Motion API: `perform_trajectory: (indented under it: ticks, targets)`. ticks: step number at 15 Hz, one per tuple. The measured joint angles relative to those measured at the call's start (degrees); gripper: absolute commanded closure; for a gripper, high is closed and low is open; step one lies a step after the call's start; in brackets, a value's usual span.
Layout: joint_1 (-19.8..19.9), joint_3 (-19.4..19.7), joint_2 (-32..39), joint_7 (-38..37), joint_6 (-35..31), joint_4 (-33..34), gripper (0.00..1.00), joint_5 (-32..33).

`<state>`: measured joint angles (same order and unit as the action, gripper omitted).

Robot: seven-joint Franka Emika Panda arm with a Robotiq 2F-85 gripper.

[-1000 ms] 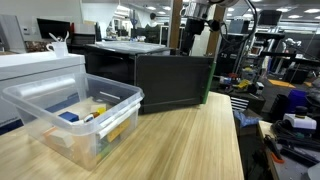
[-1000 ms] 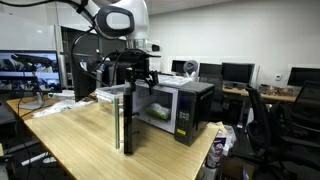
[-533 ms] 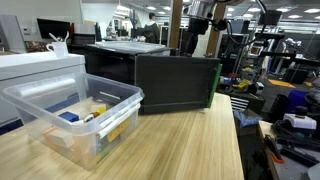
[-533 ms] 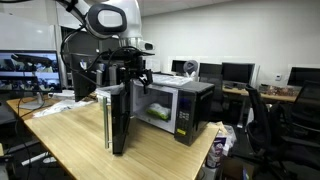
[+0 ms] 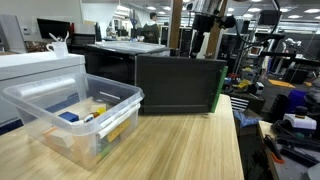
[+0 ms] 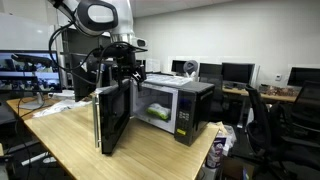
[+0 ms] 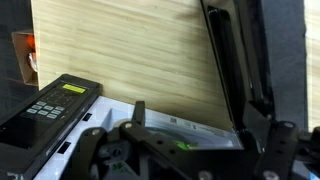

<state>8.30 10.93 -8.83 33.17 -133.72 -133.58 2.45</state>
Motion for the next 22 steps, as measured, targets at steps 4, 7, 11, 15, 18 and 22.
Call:
perform_trajectory:
  ticks: [4,7,11,15,18,22]
  targets:
    - [-1.0,-0.4,-3.8,0.0,0.0,-3.1,0.0,1.9]
    - [-1.6,-0.6,-5.7,0.0,0.0,-4.7,0.0,2.5]
    - [-2.5,-0.6,-6.9,0.0,0.0,-6.0,0.0,2.5]
    - [-3.4,-0.8,-7.0,0.0,0.4,-6.5,0.0,2.5]
    - [-3.8,-1.3,-7.0,0.0,0.4,-6.8,0.0,2.7]
    - [-4.6,-2.8,-7.0,0.0,0.4,-7.1,0.0,5.1]
